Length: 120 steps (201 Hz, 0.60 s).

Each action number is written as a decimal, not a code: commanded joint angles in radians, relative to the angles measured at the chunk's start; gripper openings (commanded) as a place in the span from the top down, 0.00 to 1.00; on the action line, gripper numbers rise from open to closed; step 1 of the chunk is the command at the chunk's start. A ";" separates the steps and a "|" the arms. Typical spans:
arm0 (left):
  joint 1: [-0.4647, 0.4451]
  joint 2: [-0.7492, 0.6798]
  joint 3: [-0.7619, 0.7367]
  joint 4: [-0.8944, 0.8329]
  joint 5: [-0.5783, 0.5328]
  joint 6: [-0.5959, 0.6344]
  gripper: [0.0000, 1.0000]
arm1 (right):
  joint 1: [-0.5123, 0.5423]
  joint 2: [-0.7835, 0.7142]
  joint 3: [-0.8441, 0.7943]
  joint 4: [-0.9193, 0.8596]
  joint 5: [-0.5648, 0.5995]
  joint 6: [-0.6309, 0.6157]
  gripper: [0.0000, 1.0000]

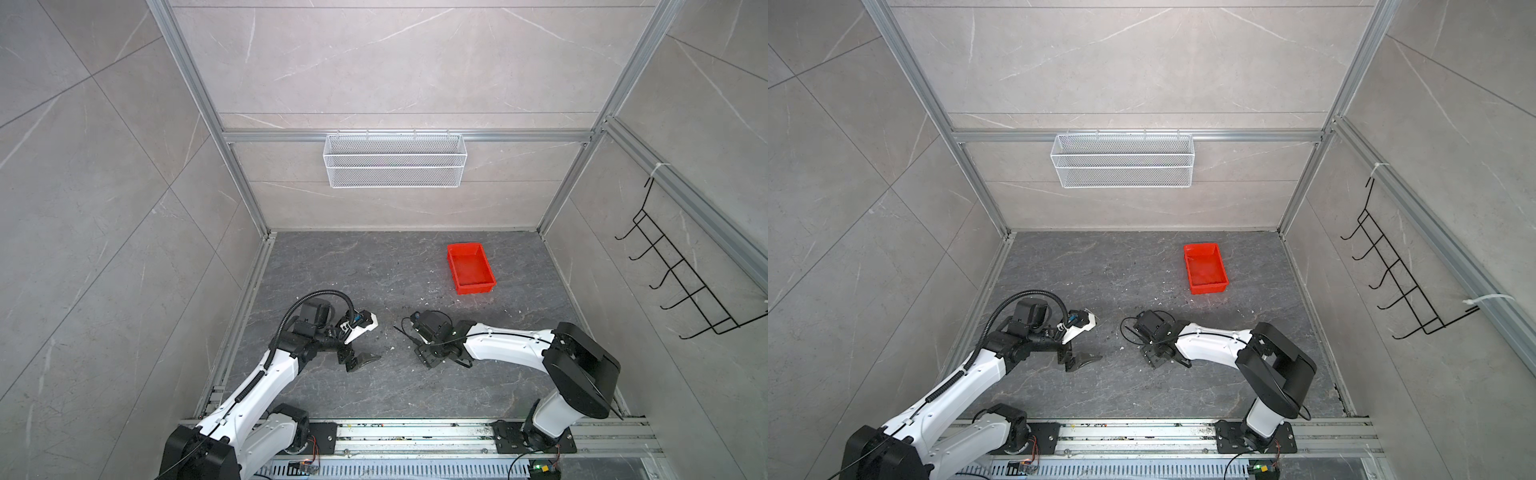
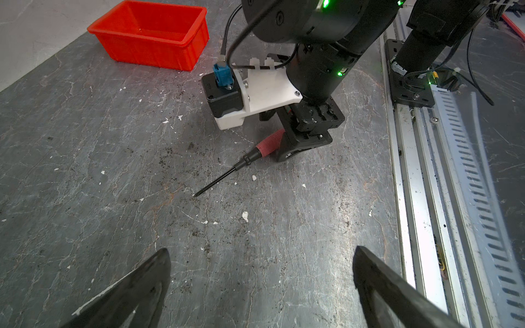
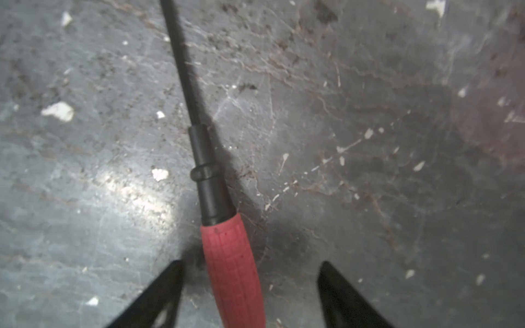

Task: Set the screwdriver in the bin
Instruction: 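Lower the right gripper and close it on the red screwdriver handle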

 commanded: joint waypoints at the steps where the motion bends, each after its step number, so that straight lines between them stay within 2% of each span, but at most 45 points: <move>1: -0.003 0.001 -0.001 -0.009 0.032 0.009 0.00 | -0.001 0.020 0.029 -0.022 0.003 0.006 0.40; 22: -0.003 0.000 -0.001 -0.009 0.031 0.009 0.00 | -0.002 0.017 0.029 -0.022 0.009 0.009 0.57; 45: -0.003 0.001 -0.003 -0.009 0.030 0.010 0.00 | -0.001 0.009 0.028 -0.022 0.015 0.009 0.83; 65: -0.003 0.000 -0.003 -0.009 0.030 0.009 0.00 | 0.000 0.006 0.029 -0.022 0.015 0.007 1.00; 120: -0.003 -0.001 -0.007 0.044 0.010 -0.046 0.00 | -0.002 -0.056 0.009 0.037 0.031 0.050 1.00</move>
